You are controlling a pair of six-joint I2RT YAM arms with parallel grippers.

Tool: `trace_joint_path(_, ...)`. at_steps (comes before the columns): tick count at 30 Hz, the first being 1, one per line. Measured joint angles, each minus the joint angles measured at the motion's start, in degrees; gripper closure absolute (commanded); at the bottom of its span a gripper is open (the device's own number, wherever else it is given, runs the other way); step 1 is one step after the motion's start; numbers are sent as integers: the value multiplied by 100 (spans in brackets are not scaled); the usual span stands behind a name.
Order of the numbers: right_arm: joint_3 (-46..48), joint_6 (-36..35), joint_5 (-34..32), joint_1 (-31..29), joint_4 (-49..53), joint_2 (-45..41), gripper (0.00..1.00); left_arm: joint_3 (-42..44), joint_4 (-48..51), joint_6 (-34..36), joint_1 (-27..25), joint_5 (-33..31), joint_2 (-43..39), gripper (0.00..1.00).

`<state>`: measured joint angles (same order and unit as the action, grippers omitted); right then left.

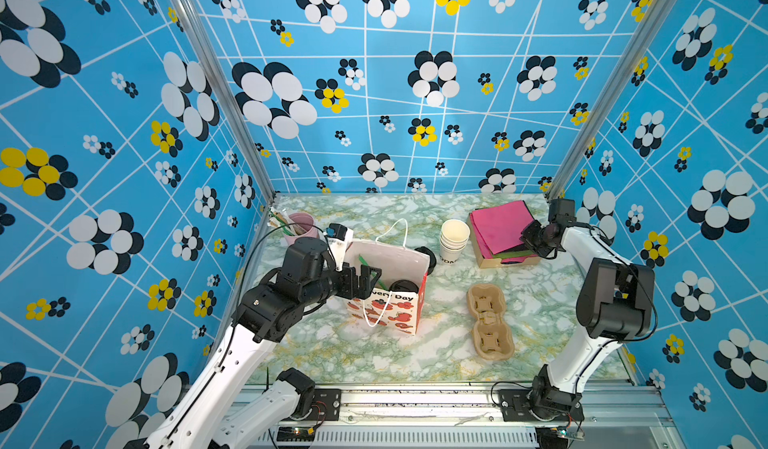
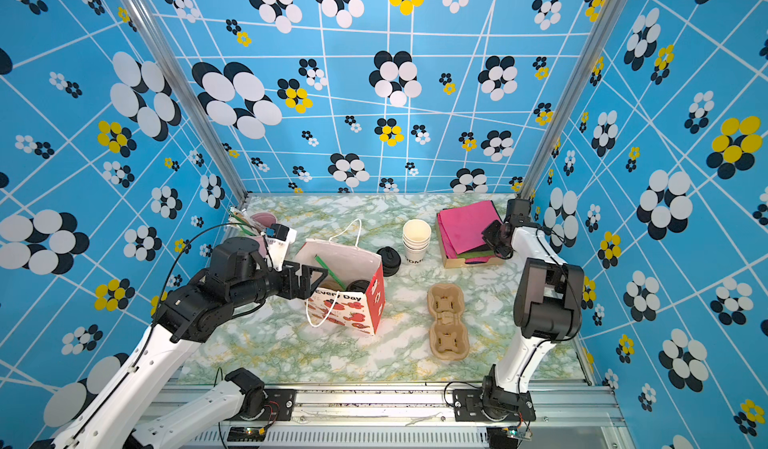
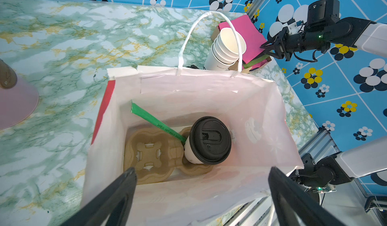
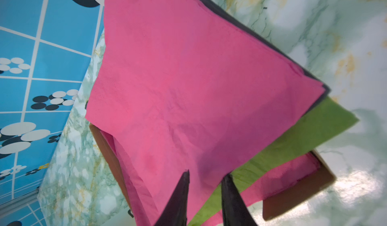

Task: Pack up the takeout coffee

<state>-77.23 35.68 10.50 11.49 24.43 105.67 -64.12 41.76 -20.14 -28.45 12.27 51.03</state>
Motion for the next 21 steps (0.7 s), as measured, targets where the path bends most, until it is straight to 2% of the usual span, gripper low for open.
trace_joint_path(6,-96,-66,-33,0,59,155,72,0,0,-2,0,0,0,1)
trace_joint_path(18,-157,-37,-120,0,-105,337,88,0,-2,-2,0,0,7,1)
trace_joint_path(21,-155,-66,-175,0,-149,330,99,0,-4,-2,0,0,7,1)
